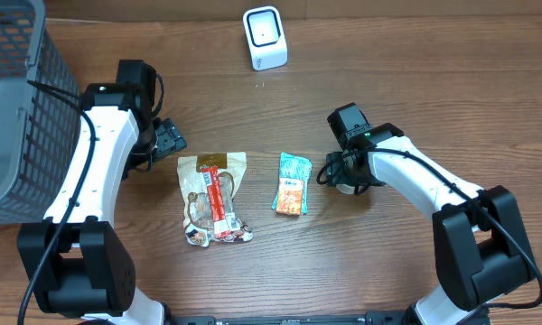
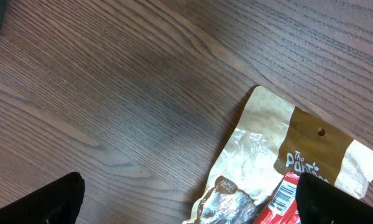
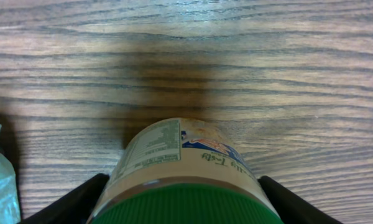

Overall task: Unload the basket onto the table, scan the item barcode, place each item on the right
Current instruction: 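Lower the right gripper around the green-lidded jar and close it, then lift the jar and carry it toward the white scanner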

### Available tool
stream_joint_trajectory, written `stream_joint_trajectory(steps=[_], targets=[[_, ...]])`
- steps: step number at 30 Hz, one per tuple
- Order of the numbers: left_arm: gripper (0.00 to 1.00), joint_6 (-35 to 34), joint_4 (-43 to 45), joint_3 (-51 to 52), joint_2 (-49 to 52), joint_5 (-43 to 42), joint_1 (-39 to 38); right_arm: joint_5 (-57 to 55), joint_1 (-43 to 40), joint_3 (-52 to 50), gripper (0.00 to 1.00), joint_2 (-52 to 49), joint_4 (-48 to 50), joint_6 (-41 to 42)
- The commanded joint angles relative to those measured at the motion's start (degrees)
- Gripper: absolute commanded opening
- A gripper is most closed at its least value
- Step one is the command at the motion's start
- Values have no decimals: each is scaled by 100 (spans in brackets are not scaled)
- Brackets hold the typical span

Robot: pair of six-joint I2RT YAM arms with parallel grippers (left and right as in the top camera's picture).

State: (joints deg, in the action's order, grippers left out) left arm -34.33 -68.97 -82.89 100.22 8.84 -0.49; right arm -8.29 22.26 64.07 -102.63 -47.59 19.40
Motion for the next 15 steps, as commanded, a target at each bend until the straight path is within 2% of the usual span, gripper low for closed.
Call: stream_joint_trajectory(steps=[1, 7, 12, 15], targets=[[100, -15, 9, -79, -22, 31, 9, -2, 13, -48, 79, -20, 22, -13], [100, -15, 9, -79, -22, 31, 9, -2, 13, -170, 77, -20, 131, -13], [100, -15, 9, -79, -22, 31, 9, -2, 13, -140, 63, -20, 131, -15], [100, -15, 9, -79, -22, 31, 9, -4, 13, 57, 60, -11, -13, -15]])
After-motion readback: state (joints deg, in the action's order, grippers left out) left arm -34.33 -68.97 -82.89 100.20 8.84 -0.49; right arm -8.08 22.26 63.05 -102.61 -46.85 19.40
